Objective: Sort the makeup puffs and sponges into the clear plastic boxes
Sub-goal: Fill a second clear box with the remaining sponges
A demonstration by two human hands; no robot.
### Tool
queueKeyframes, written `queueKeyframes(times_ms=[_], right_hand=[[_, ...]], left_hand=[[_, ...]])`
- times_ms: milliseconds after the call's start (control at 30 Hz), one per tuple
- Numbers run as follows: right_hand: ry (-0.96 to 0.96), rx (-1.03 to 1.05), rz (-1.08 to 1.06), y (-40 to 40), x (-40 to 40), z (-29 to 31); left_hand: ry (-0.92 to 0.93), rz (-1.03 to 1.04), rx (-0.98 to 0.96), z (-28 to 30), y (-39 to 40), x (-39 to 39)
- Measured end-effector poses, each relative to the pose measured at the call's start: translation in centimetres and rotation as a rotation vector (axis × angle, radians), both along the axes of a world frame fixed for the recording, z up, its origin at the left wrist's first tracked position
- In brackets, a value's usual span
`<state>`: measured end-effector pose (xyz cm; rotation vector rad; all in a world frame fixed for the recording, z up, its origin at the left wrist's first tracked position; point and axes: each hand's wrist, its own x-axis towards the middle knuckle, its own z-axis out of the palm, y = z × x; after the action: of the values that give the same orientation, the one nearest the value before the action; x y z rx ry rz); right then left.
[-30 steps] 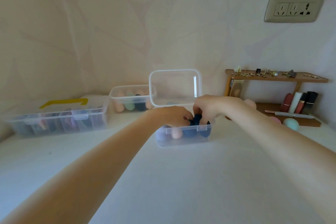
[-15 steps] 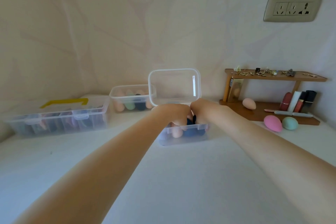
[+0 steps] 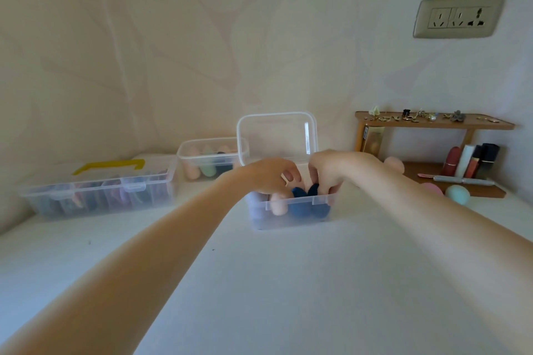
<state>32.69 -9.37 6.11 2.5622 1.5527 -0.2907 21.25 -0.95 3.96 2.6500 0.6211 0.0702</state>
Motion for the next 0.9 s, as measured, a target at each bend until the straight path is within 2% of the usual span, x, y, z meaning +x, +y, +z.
queueKeyframes(times_ms=[133,267,433,533,633,767,833,900], right_hand=[[-0.057,0.000,0.035,0.2,-0.4,-0.5],[0.051,0.071,0.038,-1.2,0.0,0.1],[0.329,0.449,-0.051,-4.4,2.7,1.0],[0.130,0.634,-0.134,-6.8,5.6,0.5],[-0.099,0.477,-0.278,-8.6,8.6,-1.4],[-0.133,0.151,-0.526,-10.4,10.2,-4.9],[-0.163,0.100,-0.532,-10.9,10.5,-6.1],[-0.235,0.160,-0.512,-11.2,10.5,-6.5]], left_hand=[[-0.208,0.018,-0.050,0.9,-1.2,-0.1],[-0.245,0.020,0.009,1.1,-2.9,0.9],[-0.327,0.042,0.046,0.9,-4.7,3.4],[-0.359,-0.012,0.091,0.9,-6.4,5.7],[-0.306,-0.129,0.119,0.5,-7.9,7.8],[-0.269,-0.198,0.162,-0.3,-9.1,8.8],[-0.264,-0.190,0.172,-0.5,-8.9,8.6],[-0.282,-0.160,0.175,-0.6,-8.3,8.1]])
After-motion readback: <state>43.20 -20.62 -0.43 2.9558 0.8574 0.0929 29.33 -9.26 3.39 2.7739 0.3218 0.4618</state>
